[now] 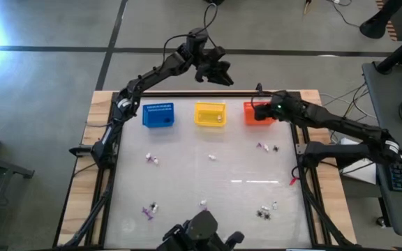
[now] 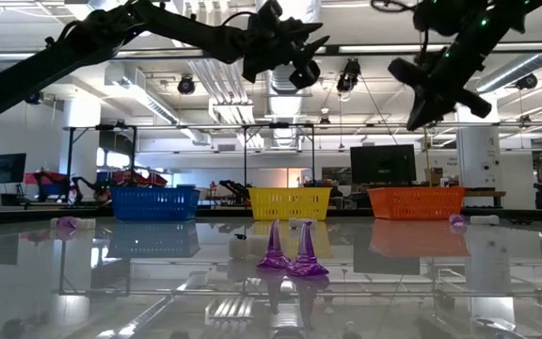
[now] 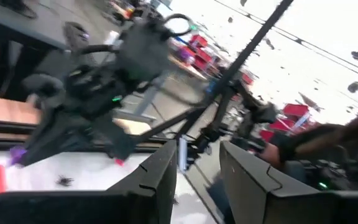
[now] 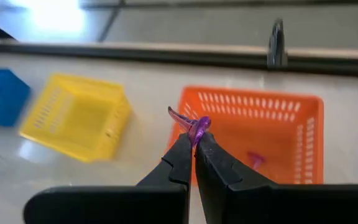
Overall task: Sort Halloween decoration
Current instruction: Put the black spider toy into the blue bin
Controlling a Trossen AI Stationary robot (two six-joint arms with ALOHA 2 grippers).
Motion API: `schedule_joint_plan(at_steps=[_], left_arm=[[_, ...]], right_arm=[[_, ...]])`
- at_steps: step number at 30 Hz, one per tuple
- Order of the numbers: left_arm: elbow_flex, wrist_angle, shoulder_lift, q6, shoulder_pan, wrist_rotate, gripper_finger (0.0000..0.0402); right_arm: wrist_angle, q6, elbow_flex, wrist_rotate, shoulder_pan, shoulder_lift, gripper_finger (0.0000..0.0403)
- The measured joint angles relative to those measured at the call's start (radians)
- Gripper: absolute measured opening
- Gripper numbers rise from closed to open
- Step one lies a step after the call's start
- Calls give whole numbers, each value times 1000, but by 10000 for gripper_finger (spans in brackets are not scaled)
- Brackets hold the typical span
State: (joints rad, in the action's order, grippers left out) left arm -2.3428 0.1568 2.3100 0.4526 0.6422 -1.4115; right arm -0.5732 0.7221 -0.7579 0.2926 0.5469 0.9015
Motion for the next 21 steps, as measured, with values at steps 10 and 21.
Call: schedule_joint_plan(at_steps=[10,21], left_arm=[[0,1,-1,-8,4,-67,88],[0,3,-1,-44,50,-17,86]], right_arm=[[4,-91,3,-140,103,216,8],[38,-200,3,-133,154,284,9]])
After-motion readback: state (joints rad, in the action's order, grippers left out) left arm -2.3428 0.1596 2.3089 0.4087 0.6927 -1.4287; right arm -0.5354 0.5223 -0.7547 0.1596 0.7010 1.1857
